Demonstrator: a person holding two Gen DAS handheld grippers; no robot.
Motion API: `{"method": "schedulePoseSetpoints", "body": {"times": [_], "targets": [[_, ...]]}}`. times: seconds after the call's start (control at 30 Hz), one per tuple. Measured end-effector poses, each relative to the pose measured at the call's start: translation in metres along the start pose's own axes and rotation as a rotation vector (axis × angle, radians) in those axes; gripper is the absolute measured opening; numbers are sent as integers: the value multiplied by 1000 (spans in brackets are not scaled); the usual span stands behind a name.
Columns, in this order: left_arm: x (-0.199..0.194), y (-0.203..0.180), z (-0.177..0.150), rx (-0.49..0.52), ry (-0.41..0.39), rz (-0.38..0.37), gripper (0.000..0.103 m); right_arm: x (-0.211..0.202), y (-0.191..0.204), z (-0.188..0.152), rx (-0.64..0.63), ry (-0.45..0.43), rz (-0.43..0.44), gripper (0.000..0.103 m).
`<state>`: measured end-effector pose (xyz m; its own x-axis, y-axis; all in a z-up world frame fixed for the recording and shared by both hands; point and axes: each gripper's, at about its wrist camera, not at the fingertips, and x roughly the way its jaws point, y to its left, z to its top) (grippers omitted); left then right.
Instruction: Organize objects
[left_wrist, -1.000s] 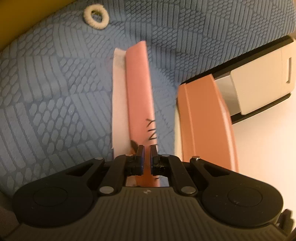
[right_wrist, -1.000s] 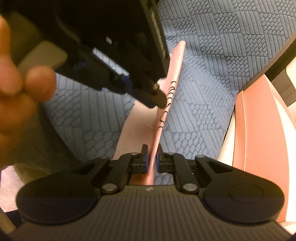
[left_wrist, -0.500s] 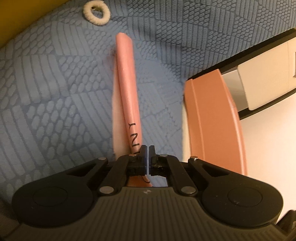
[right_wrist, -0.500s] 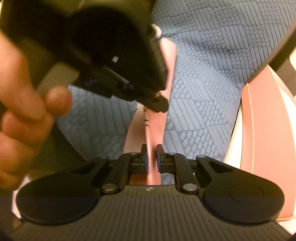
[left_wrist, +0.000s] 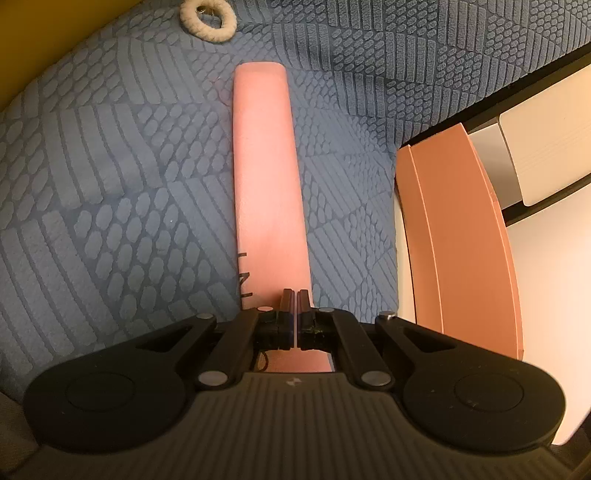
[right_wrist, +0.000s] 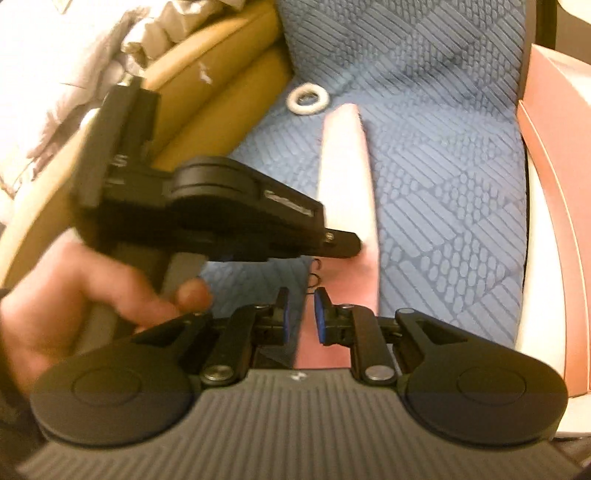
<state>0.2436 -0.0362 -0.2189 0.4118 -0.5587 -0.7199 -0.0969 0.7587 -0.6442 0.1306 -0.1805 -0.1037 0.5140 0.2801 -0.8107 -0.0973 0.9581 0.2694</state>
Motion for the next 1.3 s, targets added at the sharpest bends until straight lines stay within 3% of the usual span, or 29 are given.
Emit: {"method": "schedulePoseSetpoints", "body": {"times": [0.17,0.43,0.57,0.67,0.83,0.93,1.2,1.3], "targets": [[-5,1,0,-9,-14,-8,2,23,-6,-5,24,69,-16,15],[-27,-8,0,21,-48,-45,2,22,-14,-7,82,58,14,12],[-20,-12,4,67,-48,-58,2,20,-16,-8,104,54,17,12],[-11,-8,7,62,-9,-22,2,20,-16,-7,114,60,20,13],[-2,-5,6,57,19,-10,2,2,-29,-9,170,64,64,22],[-1,-5,7,60,20,-12,2,-16,-45,-18,253,51,77,47],[0,-1,6,50,19,-27,2,-25,-83,-58,518,105,115,50],[1,0,7,44,22,-31,2,-17,-82,-71,589,151,184,50]]}}
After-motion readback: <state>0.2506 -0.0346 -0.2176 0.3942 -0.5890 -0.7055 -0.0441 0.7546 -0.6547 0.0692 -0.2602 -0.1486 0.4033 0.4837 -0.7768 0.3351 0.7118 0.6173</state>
